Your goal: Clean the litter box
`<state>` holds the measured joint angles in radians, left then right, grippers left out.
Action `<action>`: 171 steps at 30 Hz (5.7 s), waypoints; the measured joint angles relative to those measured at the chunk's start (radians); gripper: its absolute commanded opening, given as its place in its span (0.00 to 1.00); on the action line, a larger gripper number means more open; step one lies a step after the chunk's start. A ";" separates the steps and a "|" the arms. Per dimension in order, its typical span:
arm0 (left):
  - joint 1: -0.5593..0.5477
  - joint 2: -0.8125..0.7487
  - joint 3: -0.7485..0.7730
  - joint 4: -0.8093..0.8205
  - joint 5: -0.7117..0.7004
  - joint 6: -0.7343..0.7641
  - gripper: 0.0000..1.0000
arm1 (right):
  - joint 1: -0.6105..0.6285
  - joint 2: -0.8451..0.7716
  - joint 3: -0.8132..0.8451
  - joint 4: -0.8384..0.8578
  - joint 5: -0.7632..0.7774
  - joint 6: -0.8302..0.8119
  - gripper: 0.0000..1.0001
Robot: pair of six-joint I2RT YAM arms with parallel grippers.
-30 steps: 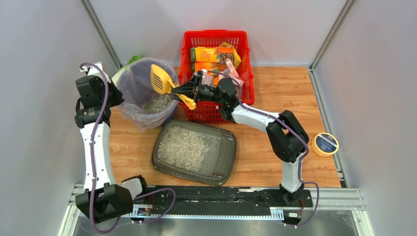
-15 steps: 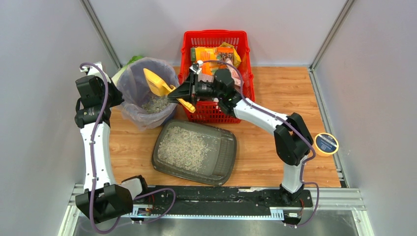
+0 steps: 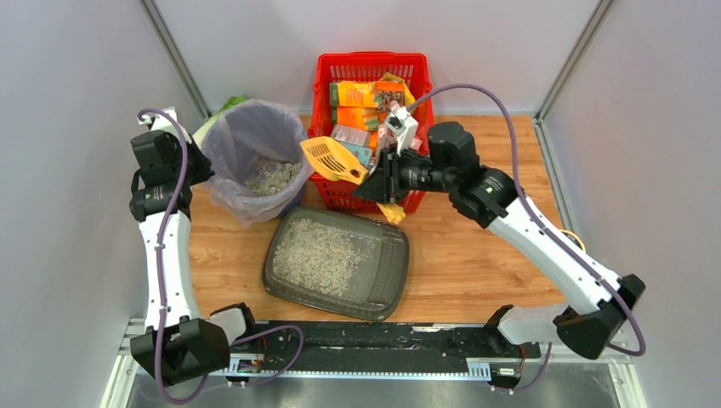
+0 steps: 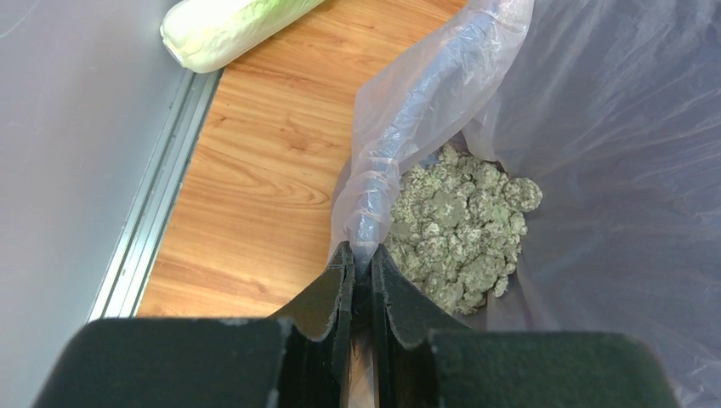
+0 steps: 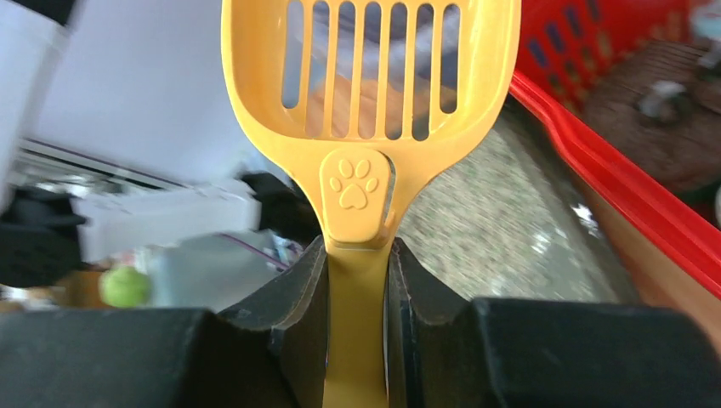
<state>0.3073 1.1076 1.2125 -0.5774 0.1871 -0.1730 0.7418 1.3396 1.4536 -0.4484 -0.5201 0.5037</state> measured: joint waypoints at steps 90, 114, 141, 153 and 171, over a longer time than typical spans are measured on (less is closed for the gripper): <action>0.000 0.000 -0.011 0.032 0.014 -0.027 0.02 | 0.383 0.776 0.410 -0.867 0.590 -0.553 0.00; -0.079 -0.187 0.094 -0.060 -0.254 0.019 0.75 | 0.383 0.246 0.024 -0.509 0.611 -0.616 0.00; -0.651 -0.271 -0.226 -0.056 0.296 -0.191 0.13 | 0.511 -0.074 -0.280 -0.101 0.742 -0.871 0.04; -0.653 -0.393 -0.338 0.017 0.235 -0.257 0.00 | 0.340 -0.201 -0.407 0.060 0.776 -0.671 0.96; -0.653 -0.629 -0.485 0.214 0.076 -0.501 0.00 | -0.077 -0.363 -0.688 0.583 0.021 0.023 0.92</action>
<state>-0.3454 0.4789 0.7277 -0.3630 0.2626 -0.6739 0.6643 0.9764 0.7654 0.1341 -0.4988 0.5262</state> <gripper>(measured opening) 0.009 0.927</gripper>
